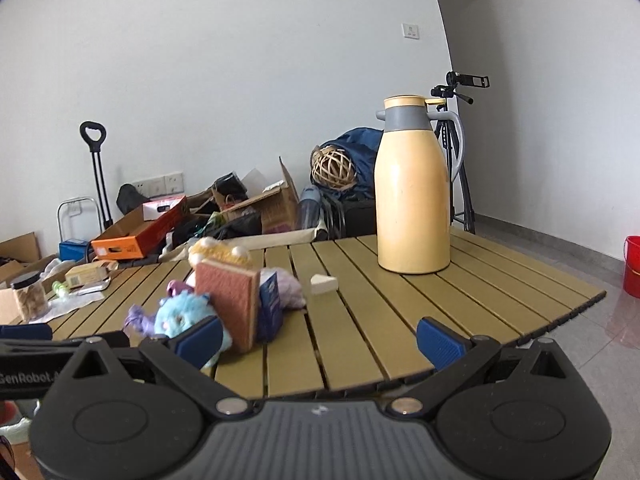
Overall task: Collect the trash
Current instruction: 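Close the left gripper on the blue plush while the right grasps the pink sponge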
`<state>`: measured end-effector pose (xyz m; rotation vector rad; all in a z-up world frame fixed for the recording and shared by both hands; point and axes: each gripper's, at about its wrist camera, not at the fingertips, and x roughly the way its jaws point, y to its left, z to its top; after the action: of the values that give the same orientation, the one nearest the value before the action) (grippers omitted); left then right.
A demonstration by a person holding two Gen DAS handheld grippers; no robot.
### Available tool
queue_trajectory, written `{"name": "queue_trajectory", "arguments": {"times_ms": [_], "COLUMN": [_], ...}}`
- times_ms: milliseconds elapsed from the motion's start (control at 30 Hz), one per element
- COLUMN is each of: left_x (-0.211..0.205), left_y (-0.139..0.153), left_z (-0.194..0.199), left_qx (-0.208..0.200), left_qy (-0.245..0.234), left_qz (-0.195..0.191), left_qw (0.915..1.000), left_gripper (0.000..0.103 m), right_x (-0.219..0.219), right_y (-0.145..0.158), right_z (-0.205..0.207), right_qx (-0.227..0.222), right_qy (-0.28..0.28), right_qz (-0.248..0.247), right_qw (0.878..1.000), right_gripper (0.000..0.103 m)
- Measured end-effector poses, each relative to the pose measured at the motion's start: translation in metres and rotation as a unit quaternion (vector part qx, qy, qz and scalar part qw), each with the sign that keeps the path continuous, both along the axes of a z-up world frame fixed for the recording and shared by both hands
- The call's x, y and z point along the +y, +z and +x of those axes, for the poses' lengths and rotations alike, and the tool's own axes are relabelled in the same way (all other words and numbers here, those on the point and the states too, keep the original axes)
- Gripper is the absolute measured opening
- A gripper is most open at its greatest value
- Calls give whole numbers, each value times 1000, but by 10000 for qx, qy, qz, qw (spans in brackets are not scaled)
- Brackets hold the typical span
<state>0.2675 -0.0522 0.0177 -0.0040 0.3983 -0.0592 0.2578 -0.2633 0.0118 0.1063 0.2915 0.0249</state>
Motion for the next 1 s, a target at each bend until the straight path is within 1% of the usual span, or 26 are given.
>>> {"name": "queue_trajectory", "arguments": {"times_ms": [200, 267, 367, 500, 567, 700, 833, 900, 933, 1000], "left_x": [-8, -10, -14, -18, -20, -22, -25, -26, -26, -26], "left_y": [-9, -15, -25, -33, -37, -44, -52, -56, -58, -60], "left_z": [35, 47, 68, 87, 94, 112, 123, 126, 127, 127], "left_qx": [36, 53, 193, 226, 174, 247, 301, 354, 373, 344], "left_qy": [105, 108, 183, 191, 250, 411, 322, 337, 332, 345], "left_qz": [2, -50, -54, -154, -164, -129, -148, -155, -167, -153], "left_qw": [9999, 9999, 9996, 9994, 9994, 9988, 9989, 9987, 9986, 9987], "left_gripper": [103, 103, 103, 103, 103, 103, 103, 103, 102, 97], "right_x": [-11, -15, -19, -20, -21, -27, -37, -39, -40, -44], "right_y": [-2, -5, -8, -16, -21, -33, -45, -51, -52, -55], "right_z": [33, 44, 60, 76, 82, 89, 96, 98, 98, 100], "right_qx": [-92, -136, -127, -142, -62, 122, 354, 416, 437, 479], "right_qy": [-62, -66, -87, -21, -50, -134, -221, -274, -314, -336], "right_qz": [135, 148, 169, 52, 63, 177, 418, 434, 421, 457], "right_qw": [9998, 9998, 9997, 9999, 9999, 9997, 9983, 9978, 9977, 9972], "right_gripper": [103, 103, 103, 103, 103, 103, 103, 103, 103, 103]}}
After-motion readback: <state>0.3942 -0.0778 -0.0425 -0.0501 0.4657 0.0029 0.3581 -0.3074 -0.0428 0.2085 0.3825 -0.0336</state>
